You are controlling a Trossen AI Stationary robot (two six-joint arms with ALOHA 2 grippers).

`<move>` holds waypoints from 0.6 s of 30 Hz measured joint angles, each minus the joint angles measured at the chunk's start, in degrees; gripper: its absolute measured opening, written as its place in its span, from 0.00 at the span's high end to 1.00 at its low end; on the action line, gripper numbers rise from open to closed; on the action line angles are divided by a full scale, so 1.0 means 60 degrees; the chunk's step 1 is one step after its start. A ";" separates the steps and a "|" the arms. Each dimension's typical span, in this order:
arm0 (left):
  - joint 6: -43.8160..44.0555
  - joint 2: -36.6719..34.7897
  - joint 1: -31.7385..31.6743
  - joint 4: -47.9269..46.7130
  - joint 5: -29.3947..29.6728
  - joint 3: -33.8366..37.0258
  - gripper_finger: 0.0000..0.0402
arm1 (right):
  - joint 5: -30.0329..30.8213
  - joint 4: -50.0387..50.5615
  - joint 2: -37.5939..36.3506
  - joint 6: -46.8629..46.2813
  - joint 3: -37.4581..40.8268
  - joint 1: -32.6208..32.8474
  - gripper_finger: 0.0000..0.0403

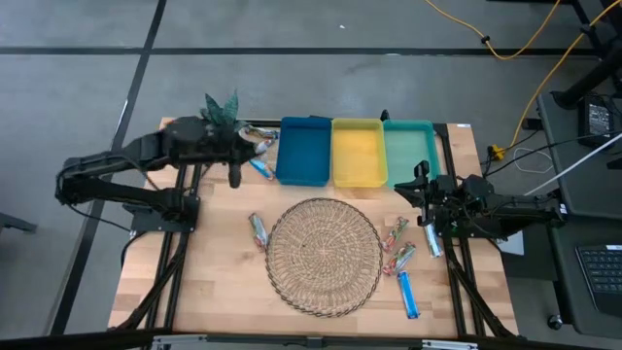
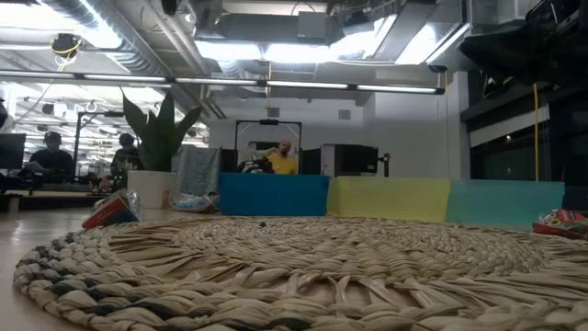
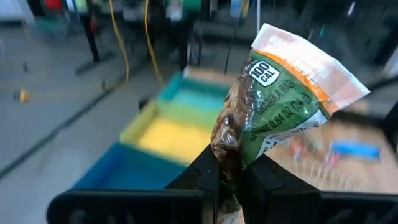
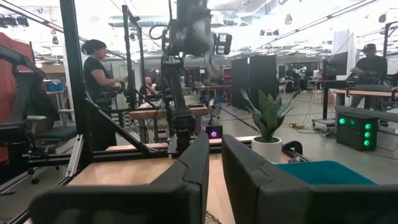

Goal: Pick and place Granola Bars by type
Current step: Put the yellow granola bar into the blue bin

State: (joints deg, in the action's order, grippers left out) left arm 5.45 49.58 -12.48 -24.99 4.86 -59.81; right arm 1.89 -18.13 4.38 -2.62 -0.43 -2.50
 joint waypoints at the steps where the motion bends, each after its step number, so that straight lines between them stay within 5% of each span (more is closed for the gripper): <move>1: -0.0004 -0.0088 0.0004 0.0146 -0.0001 0.0000 0.93 | 0.0000 0.0000 0.0000 0.0001 0.0000 0.0000 0.88; 9: 0.0138 -0.0002 0.0006 0.0240 0.0026 0.0000 0.93 | 0.0000 0.0000 0.0000 0.0001 0.0000 -0.0001 0.88; 18: 0.0025 0.1535 -0.0005 0.0218 0.0238 -0.0352 0.93 | 0.0002 0.0000 0.0000 0.0007 0.0000 0.0000 0.88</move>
State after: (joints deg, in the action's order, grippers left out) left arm 5.61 58.79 -12.51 -23.67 6.28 -61.92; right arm 1.90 -18.13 4.38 -2.58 -0.43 -2.50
